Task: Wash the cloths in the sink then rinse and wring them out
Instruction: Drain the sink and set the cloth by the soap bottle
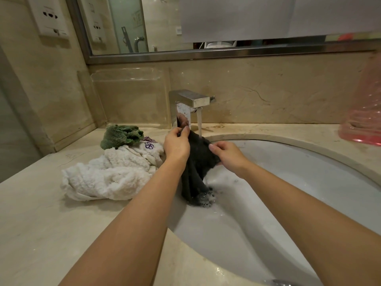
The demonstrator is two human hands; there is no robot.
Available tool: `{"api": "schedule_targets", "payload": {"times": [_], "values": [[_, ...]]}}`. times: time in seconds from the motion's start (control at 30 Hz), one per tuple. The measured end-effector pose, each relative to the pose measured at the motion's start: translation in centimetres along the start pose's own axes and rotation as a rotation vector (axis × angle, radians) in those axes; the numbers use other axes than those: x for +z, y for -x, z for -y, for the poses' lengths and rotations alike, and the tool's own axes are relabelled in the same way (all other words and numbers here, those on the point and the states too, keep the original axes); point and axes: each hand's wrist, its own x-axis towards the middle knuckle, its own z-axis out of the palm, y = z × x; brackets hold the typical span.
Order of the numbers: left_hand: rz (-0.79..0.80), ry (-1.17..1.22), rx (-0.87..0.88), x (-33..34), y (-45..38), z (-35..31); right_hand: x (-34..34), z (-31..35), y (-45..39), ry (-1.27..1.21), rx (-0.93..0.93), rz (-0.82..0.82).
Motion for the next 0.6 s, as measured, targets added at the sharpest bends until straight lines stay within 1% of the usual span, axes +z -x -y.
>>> {"api": "schedule_targets", "payload": {"times": [0.1,0.23,0.3,0.4,0.53,0.6], "values": [[0.012,0.025,-0.059,-0.1,0.2,-0.1,0.2,0.3,-0.2,-0.062,0.034,-0.004],[0.205,-0.056,-0.133,-0.3,1.1,-0.3,0.1,0.1,-0.7,-0.292,0.094,0.072],[0.254,-0.067,-0.170,-0.5,1.2,-0.2,-0.2,0.0,-0.6,-0.377,0.130,0.089],[0.243,-0.064,-0.181,-0.5,1.0,0.0,-0.5,-0.1,-0.6,-0.424,0.134,0.008],[0.190,-0.229,-0.134,0.0,0.5,0.6,0.1,0.1,-0.6,-0.244,0.100,-0.100],[0.162,-0.260,-0.139,0.1,0.2,0.8,0.1,0.2,-0.5,-0.271,0.093,-0.145]]}}
